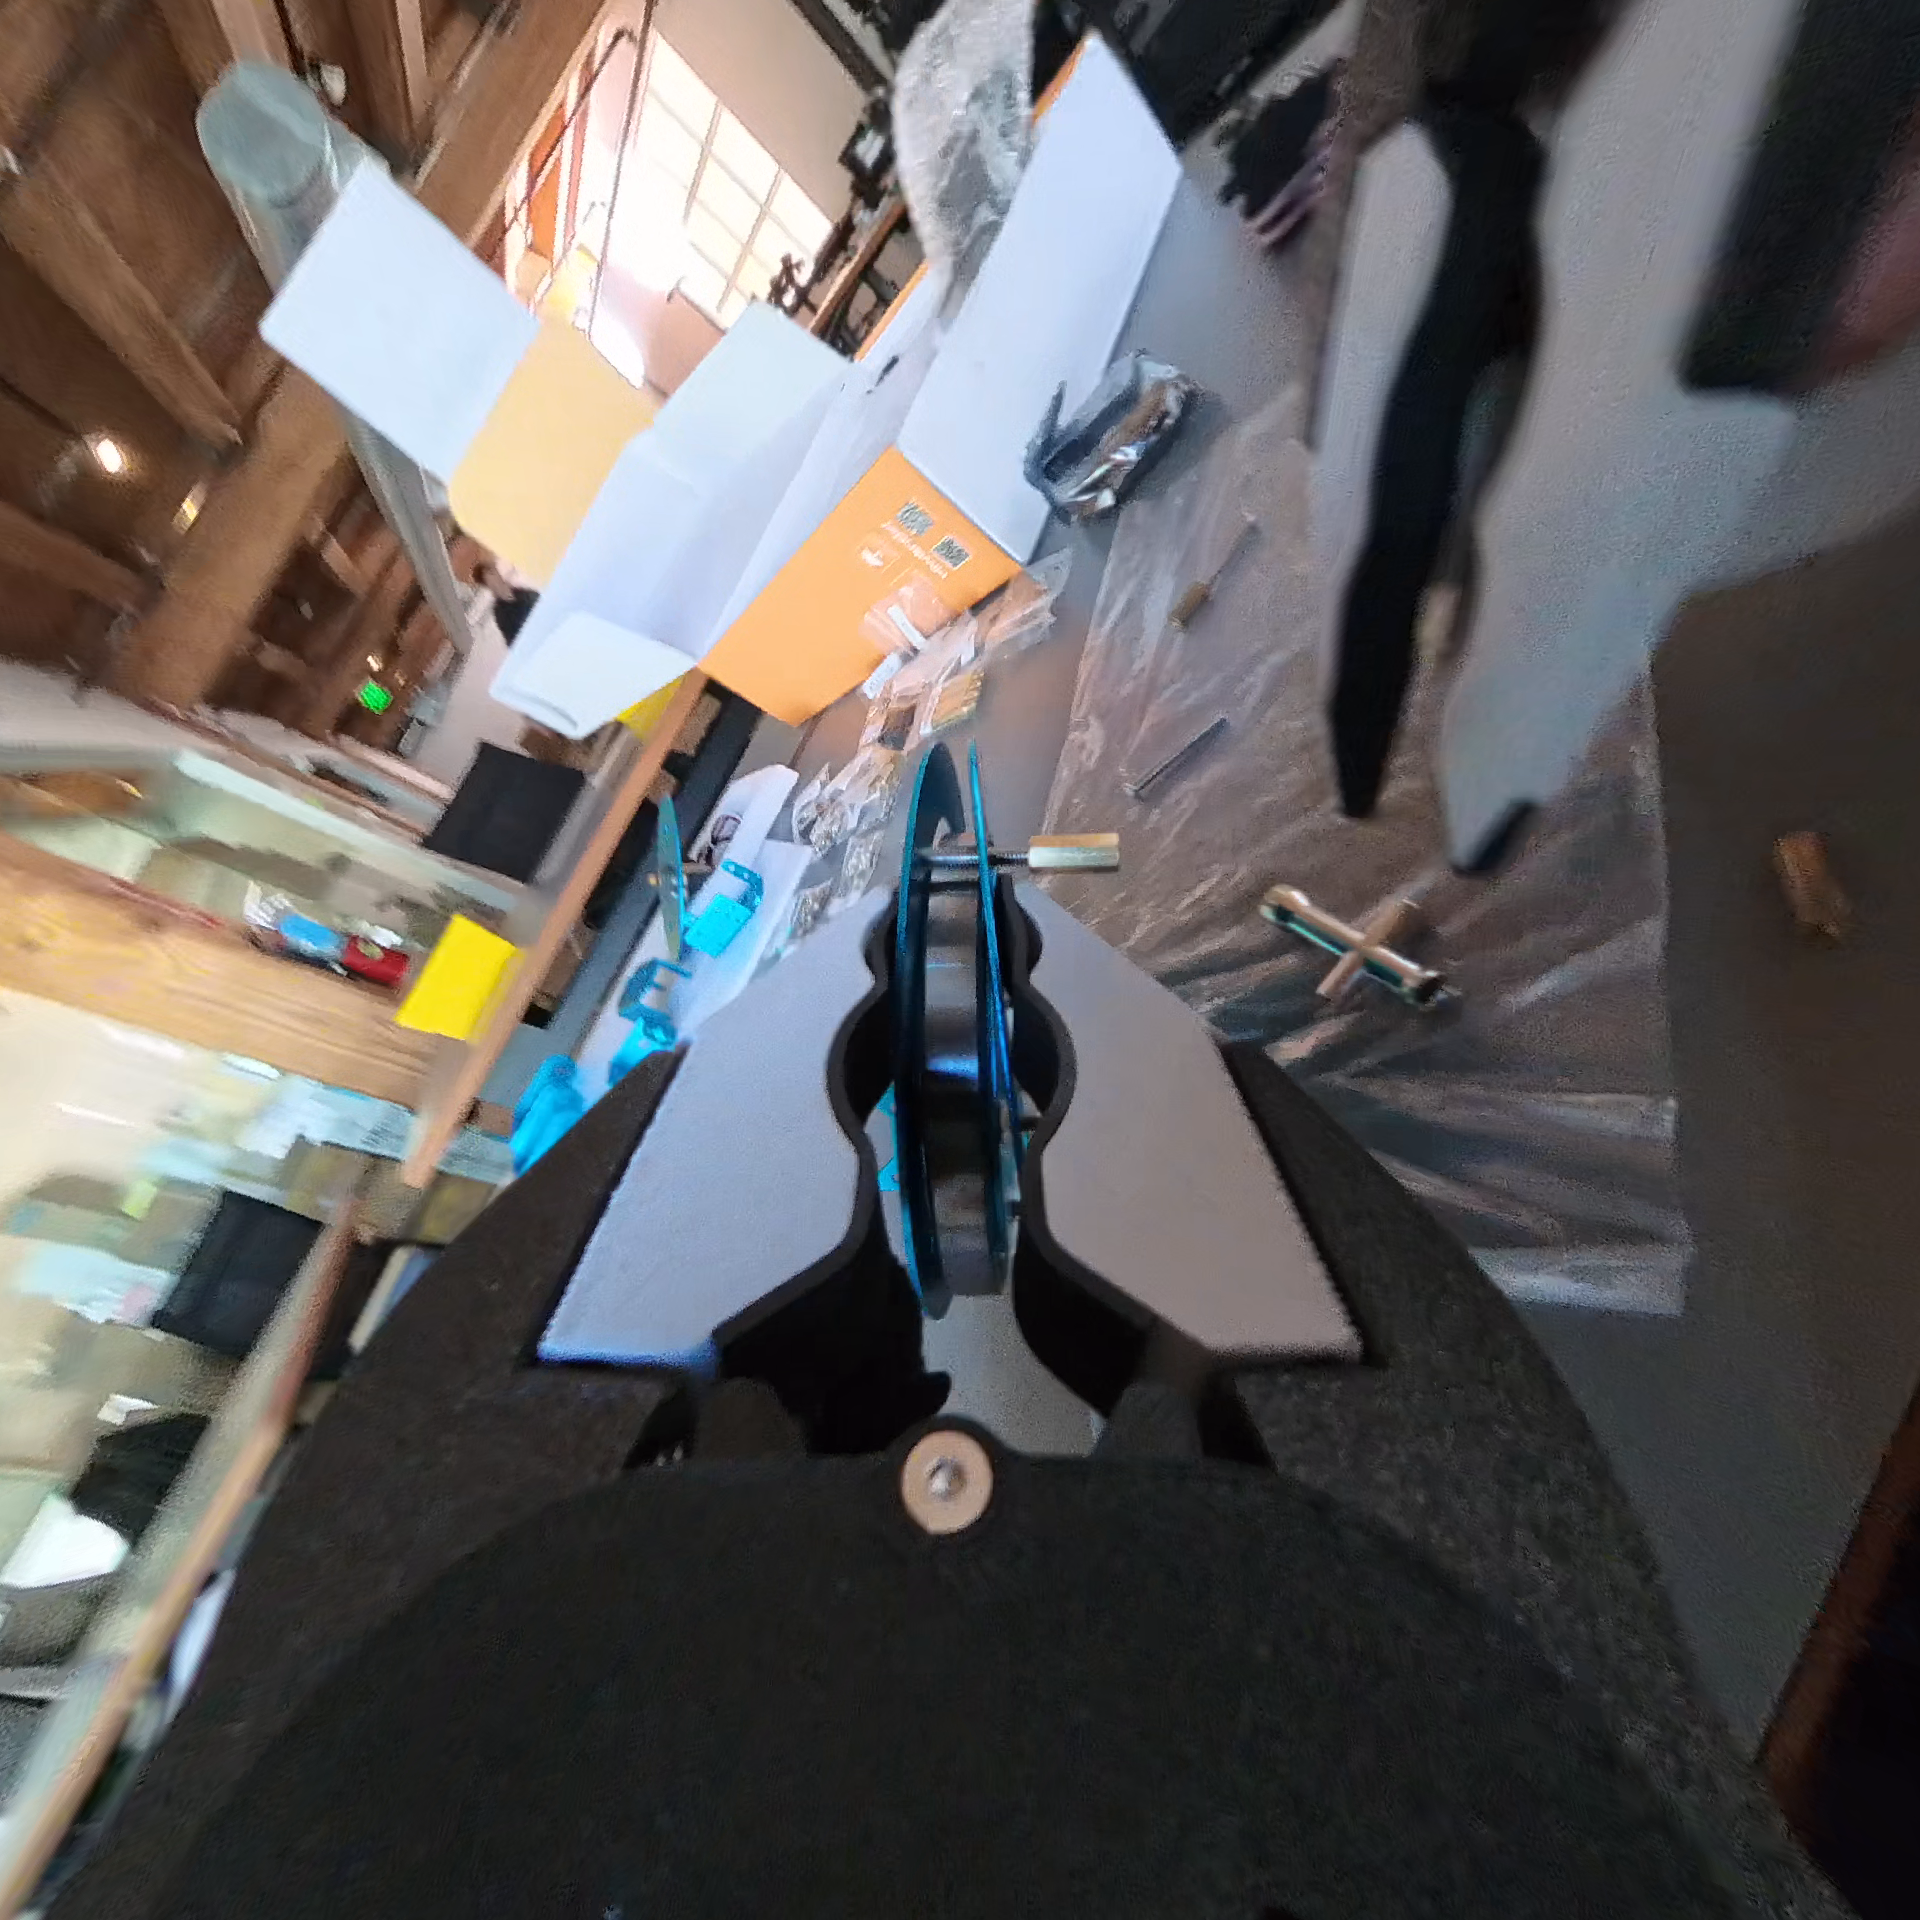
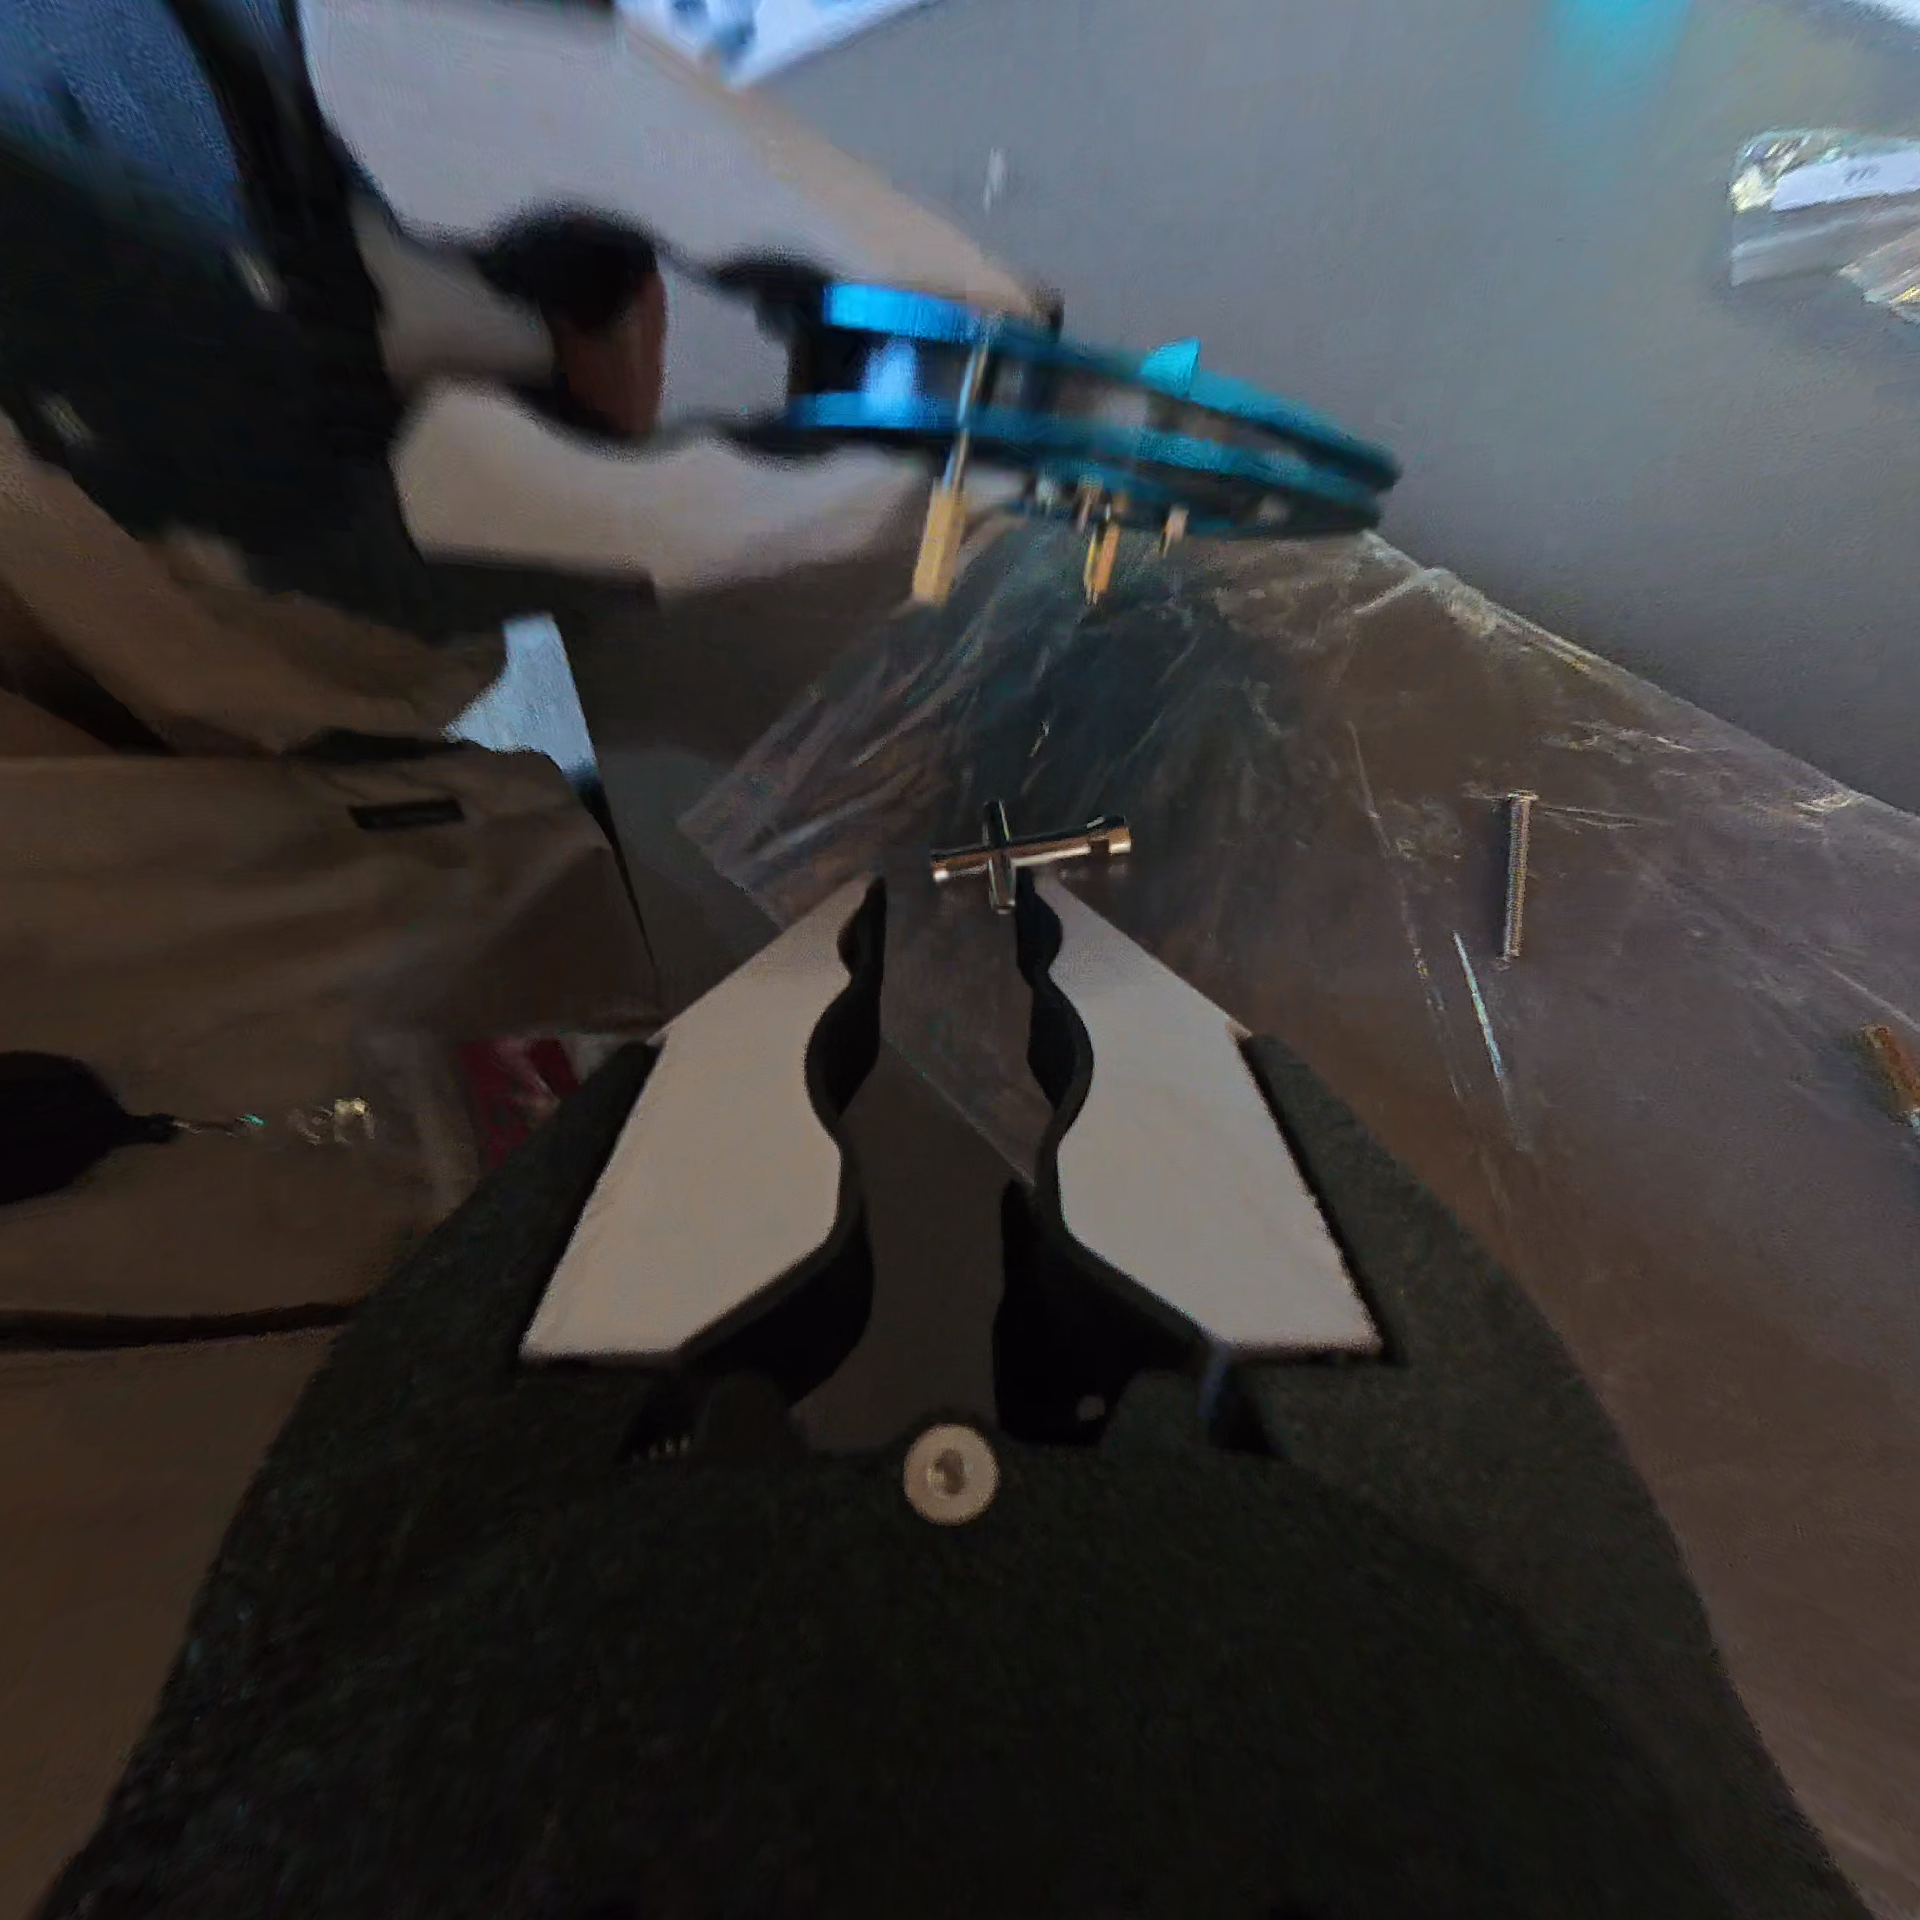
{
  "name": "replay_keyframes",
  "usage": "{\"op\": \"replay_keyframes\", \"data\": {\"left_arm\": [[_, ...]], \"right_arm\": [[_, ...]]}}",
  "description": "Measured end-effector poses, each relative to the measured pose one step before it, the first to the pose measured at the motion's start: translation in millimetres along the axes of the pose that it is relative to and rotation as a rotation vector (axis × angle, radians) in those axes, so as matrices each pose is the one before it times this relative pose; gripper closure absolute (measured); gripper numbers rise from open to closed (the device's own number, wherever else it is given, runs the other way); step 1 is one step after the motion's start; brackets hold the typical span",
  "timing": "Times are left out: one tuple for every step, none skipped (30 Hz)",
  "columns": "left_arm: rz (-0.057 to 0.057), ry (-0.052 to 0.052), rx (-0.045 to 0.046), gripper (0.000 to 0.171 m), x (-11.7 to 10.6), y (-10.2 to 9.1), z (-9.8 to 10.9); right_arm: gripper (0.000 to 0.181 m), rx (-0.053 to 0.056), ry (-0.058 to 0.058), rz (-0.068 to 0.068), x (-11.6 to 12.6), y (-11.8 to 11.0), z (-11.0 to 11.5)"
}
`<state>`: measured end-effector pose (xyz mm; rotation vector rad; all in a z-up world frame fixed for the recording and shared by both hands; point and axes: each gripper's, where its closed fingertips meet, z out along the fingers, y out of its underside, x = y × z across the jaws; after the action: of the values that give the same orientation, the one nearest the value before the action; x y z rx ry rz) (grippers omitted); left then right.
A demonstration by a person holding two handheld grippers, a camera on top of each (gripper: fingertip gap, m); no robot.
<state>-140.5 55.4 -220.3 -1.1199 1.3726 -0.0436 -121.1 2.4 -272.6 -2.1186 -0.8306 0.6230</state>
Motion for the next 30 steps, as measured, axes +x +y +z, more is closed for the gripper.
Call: {"op": "replay_keyframes", "data": {"left_arm": [[-0.0641, -0.0038, -0.00291, 0.158, -9.47, 1.84, -0.92], [-0.0701, -0.0083, 0.00044, 0.158, -11.05, 1.01, -0.9], [-0.0674, 0.0019, -0.00387, 0.158, -9.68, 1.21, -0.59], [-0.0709, 0.0191, -0.01675, 0.159, -6.72, 1.97, -0.16], [-0.0736, 0.0228, -0.01558, 0.158, -4.6, 1.63, -0.31], [-0.0737, 0.0209, -0.00033, 0.158, -3.02, 0.22, -0.73], [-0.0732, 0.0271, 0.00203, 0.159, -1.26, 0.02, -0.57], [-0.0665, 0.0406, -0.01503, 0.159, 1.34, 2.28, 0.3], [-0.0675, 0.0404, -0.01707, 0.158, 1.84, 2.55, 1.14], [-0.0717, 0.0319, -0.00428, 0.159, 0.87, 1.21, 1.47], [-0.0568, 0.0237, 0.00183, 0.159, 0.52, 0.43, 1.84], [-0.0263, 0.0134, 0.00455, 0.159, 0.31, -0.05, 1.71], [-0.0107, -0.003, 0.00005, 0.159, -0.79, 0.08, 1.67], [-0.0019, -0.0107, -0.00059, 0.159, -0.97, -0.32, 1.14], [0.0085, -0.006, -0.00287, 0.159, 0.18, -0.28, 0.83], [0.0133, -0.0007, -0.00063, 0.158, 1.3, -0.23, 0.73], [0.014, 0.0037, 0.00163, 0.159, 2.14, -0.25, 0.85], [0.021, 0.0064, 0.00038, 0.158, 2.87, -0.29, 0.86], [0.0223, -0.0032, -0.00053, 0.158, 1.38, -0.22, 0.73], [0.0149, -0.0115, -0.00112, 0.158, -0.28, -0.11, 0.63], [0.0061, -0.0007, 0.00025, 0.158, 0.45, -0.34, 0.59], [0.0018, 0.0065, 0.0023, 0.159, 0.48, -0.21, 0.24], [-0.003, 0.0039, 0.00331, 0.159, -0.71, 0.1, 0.01], [-0.0071, 0.0065, 0.00624, 0.158, -0.72, -0.02, -0.19], [-0.0047, 0.0084, 0.00787, 0.158, -0.32, 0.01, -0.37], [0.0005, 0.0065, 0.00717, 0.158, -0.18, 0.04, -0.48], [0.0024, 0.0044, 0.00591, 0.159, 0.01, 0.11, -0.44], [0.0004, 0.0029, 0.0026, 0.158, -0.06, 0.19, -0.47], [-0.0002, -0.0001, -0.0018, 0.158, -0.22, 0.24, -0.37], [0.0033, -0.0027, -0.00336, 0.159, -0.22, 0.27, -0.37]], "right_arm": [[0.156, -0.0452, 0.0276, -0.0433, 0.91, 3.03, 4.18], [0.156, -0.0308, 0.0324, -0.0539, 1.68, 0.7, 3.99], [0.155, -0.0256, 0.0212, -0.0515, 0.62, 0.55, 4.05], [0.155, -0.0162, 0.0115, -0.0428, 0.74, 0.3, 3.47], [0.155, -0.0071, 0.0001, -0.0297, 0.77, 0.14, 3.19], [0.156, -0.0123, -0.0326, -0.0276, -3.2, 1.05, 3.23], [0.156, -0.0133, -0.0163, -0.0279, -0.1, 0.77, 2.45], [0.155, -0.0036, -0.0022, -0.036, 2.48, -0.82, 1.45], [0.155, 0.0086, -0.027, -0.0397, -1.23, -2.0, 1.06], [0.154, 0.0103, -0.0356, -0.0177, -1.51, -1.78, 1.48], [0.149, -0.0047, -0.0197, 0.0128, 3.07, 0.99, 2.42], [0.145, -0.0109, -0.0216, 0.0277, 3.26, 2.33, 2.62], [0.143, 0.0156, -0.0368, 0.027, -0.43, -1.68, 1.38], [0.142, 0.0072, -0.0225, 0.0259, -0.4, -1.34, 0.64], [0.143, 0.0005, -0.0017, 0.01, 0.37, -0.37, 0.53], [0.143, -0.0042, 0.0087, -0.019, -0.78, 0.61, 0.6], [0.147, -0.0081, 0.0255, -0.0454, 0.12, 1.43, 0.18], [0.147, -0.0083, 0.0281, -0.0433, 0.08, 1.09, -0.09], [0.152, -0.0033, 0.0152, -0.0223, -0.9, -0.09, -1.17], [0.153, 0.0108, 0.0057, 0.0014, 0.09, -1.55, -2.77], [0.152, 0.0161, -0.0197, 0.0206, -0.82, -1.51, -3.6], [0.149, 0.0098, -0.0404, 0.0231, -1.57, 0.41, -3.5], [0.148, 0.0042, -0.0366, 0.0078, 0.69, 2.08, -3.51], [0.148, 0.0022, -0.0171, -0.0097, 4.44, 2.65, -3.56], [0.148, -0.002, -0.0238, -0.0286, 3.86, 2.06, -2.66], [0.149, 0.0014, -0.0355, -0.0487, 1.66, 0.46, -0.9], [0.15, 0.006, -0.0314, -0.0582, 2.3, -0.53, 1.12], [0.149, -0.0004, -0.0331, -0.054, 2.37, 0.33, 3.28], [0.148, -0.0251, -0.041, -0.0435, 1.05, 2.9, 3.8], [0.15, -0.0038, -0.0444, -0.0215, 0.42, -2.0, 2.34]]}}
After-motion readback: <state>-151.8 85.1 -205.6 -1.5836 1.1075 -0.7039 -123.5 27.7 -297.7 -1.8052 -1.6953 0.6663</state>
